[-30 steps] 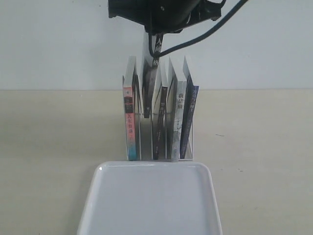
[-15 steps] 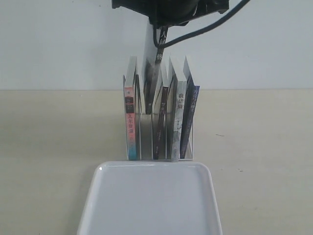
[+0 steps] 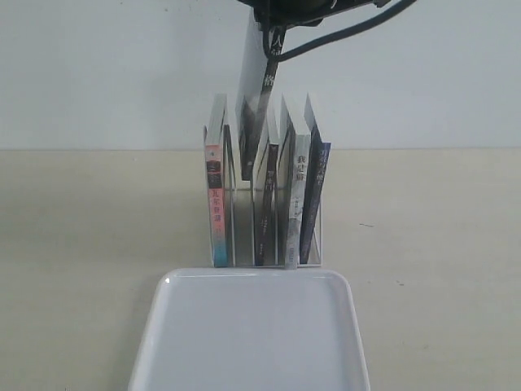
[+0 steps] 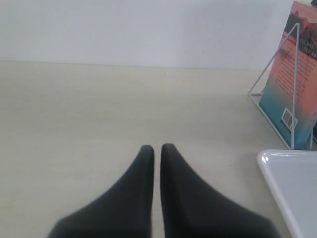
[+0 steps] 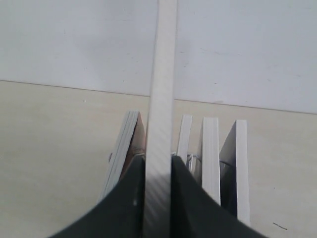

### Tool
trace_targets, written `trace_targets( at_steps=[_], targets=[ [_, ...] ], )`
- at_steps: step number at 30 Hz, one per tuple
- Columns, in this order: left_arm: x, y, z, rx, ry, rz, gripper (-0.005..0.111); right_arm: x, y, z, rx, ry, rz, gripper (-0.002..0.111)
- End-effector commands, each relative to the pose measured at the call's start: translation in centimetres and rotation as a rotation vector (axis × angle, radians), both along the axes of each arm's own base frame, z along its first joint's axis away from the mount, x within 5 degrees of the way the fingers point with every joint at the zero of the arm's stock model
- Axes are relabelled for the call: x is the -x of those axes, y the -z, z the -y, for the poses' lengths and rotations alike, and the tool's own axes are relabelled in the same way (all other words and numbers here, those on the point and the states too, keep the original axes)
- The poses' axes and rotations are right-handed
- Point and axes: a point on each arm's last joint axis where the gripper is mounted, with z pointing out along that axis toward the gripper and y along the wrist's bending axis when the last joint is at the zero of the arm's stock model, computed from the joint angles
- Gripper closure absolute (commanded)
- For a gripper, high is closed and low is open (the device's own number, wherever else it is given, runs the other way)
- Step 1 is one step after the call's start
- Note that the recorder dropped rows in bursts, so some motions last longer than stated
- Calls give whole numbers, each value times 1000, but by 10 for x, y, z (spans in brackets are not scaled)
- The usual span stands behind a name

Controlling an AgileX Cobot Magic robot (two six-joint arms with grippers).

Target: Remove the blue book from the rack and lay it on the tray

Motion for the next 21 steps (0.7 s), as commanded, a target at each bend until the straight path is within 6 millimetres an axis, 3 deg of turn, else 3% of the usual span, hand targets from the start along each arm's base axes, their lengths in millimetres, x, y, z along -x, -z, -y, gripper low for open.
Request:
trace_targets(
  at_steps=[1, 21],
  targets=[
    [0, 1, 0, 9, 1, -3, 103, -2, -2, -1, 6, -7, 29, 108],
    [0, 1, 0, 9, 1, -3, 103, -34, 74, -34, 68, 1, -110, 108]
  ],
)
